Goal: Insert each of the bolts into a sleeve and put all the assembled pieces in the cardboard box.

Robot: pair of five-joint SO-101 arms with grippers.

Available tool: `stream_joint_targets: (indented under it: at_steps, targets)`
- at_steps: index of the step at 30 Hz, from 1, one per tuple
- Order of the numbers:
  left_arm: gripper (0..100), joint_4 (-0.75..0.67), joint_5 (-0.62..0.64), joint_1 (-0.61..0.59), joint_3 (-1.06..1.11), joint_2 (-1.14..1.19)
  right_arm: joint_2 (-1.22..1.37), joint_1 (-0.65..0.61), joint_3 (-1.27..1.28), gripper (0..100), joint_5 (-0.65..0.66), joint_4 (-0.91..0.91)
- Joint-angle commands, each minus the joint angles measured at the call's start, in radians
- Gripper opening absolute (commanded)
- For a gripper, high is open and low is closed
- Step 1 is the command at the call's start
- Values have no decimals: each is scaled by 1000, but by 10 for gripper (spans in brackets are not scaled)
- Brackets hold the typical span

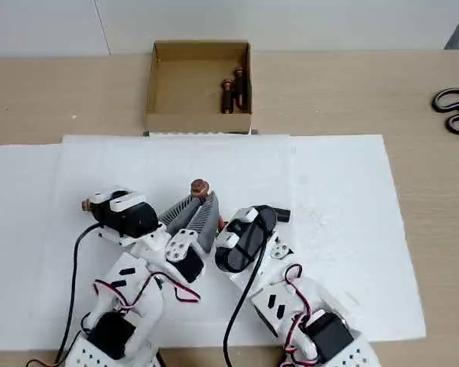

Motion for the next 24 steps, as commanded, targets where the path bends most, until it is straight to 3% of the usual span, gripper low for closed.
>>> stream_joint_targets:
  at_steps: [1,24]
  targets:
    - [6,-23,28,21,-4,-12,-16,-7,-58,2,-9,-5]
    - [6,0,26,41,45,-12,-16,-7,-114,2,-5,-4]
